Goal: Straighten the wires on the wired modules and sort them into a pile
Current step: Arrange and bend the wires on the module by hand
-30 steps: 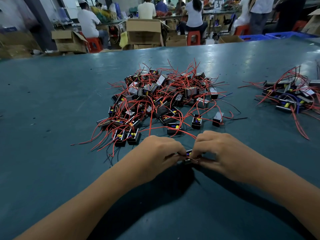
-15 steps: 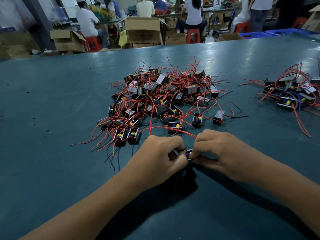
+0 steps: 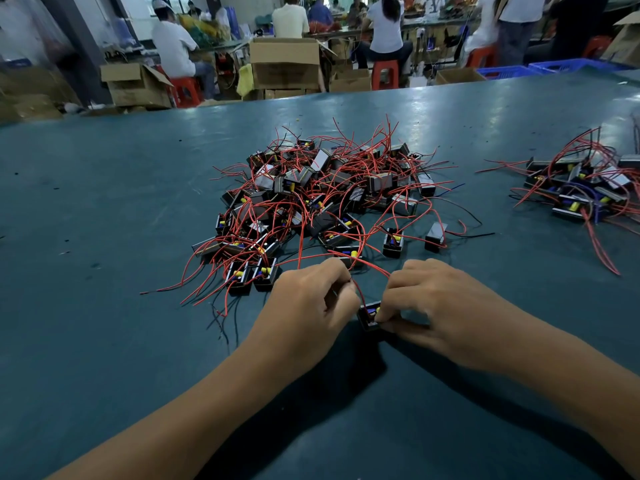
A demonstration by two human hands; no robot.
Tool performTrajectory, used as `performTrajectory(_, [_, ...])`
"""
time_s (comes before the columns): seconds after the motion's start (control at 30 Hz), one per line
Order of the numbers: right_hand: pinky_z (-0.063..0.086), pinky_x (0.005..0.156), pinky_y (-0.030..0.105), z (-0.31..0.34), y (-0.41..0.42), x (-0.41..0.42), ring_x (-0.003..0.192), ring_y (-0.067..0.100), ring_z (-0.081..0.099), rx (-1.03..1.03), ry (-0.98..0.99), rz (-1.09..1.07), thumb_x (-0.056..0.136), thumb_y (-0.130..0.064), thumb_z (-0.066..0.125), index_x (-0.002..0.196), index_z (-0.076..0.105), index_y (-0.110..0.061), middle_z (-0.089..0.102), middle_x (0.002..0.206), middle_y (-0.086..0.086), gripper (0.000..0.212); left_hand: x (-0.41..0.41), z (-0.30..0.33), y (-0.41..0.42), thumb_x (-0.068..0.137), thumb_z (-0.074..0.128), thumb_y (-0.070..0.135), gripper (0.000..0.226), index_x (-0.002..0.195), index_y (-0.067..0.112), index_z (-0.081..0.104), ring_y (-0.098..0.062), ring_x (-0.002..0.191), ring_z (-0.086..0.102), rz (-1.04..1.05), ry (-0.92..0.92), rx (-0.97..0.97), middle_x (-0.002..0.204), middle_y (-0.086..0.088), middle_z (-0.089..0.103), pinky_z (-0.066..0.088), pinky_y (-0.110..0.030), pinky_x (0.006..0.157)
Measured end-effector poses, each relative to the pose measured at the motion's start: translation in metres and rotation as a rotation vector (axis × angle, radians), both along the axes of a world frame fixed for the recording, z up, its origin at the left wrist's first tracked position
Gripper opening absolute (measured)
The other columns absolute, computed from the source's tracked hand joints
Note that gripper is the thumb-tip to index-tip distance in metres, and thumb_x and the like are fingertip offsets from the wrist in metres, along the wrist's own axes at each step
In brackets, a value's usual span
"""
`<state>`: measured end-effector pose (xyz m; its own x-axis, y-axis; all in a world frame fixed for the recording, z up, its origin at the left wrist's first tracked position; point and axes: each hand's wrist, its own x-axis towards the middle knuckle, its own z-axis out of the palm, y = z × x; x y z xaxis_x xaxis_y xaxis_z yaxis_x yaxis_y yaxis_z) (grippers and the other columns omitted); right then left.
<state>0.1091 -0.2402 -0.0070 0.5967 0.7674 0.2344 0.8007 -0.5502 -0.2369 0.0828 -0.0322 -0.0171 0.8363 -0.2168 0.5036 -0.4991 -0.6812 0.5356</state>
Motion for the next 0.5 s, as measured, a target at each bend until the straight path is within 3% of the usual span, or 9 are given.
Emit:
performTrajectory(0.07, [0.043, 0.072, 0.032, 0.001, 0.000, -0.002, 0.078, 0.011, 0.052, 0.027, -0.028, -0.048, 0.091, -0.043, 0.060, 0.086, 0.069, -0.028, 0.061, 0.083, -0.014, 0.018, 0.000, 0.001, -0.002, 0.091, 0.055, 0.019, 0.017, 0.079, 0.007, 0.059, -0.010, 0.058, 0.052, -0.030, 0.003, 0.014, 0.061, 0.007, 0.055, 0.040, -0.024, 0.055])
performTrajectory(0.17, [0.047, 0.071, 0.031, 0.003, 0.003, -0.005, 0.075, 0.004, 0.054, 0.224, 0.059, -0.164, 0.089, -0.048, 0.056, 0.090, 0.069, -0.028, 0.064, 0.080, -0.015, 0.023, -0.001, 0.004, -0.005, 0.092, 0.052, 0.026, 0.021, 0.081, 0.010, 0.059, 0.004, 0.061, 0.044, -0.064, -0.007, 0.038, 0.065, 0.021, 0.043, 0.030, -0.010, 0.058])
performTrajectory(0.33, [0.047, 0.066, 0.028, 0.000, 0.013, -0.008, 0.070, 0.008, 0.061, 0.372, 0.166, -0.162, 0.088, -0.024, 0.069, 0.086, 0.070, -0.022, 0.067, 0.073, -0.012, 0.003, -0.001, 0.005, -0.005, 0.091, 0.057, 0.020, 0.016, 0.083, 0.008, 0.062, -0.005, 0.065, 0.042, -0.098, 0.000, 0.069, 0.070, 0.013, 0.049, 0.031, -0.014, 0.059])
performTrajectory(0.5, [0.039, 0.055, 0.013, -0.003, 0.009, -0.005, 0.057, 0.007, 0.059, 0.453, 0.249, -0.216, 0.088, -0.016, 0.071, 0.074, 0.066, -0.019, 0.065, 0.061, -0.010, 0.015, -0.002, 0.005, -0.003, 0.088, 0.058, 0.019, 0.015, 0.078, 0.008, 0.061, -0.012, 0.062, 0.049, -0.091, 0.003, 0.089, 0.067, 0.003, 0.057, 0.041, -0.030, 0.058])
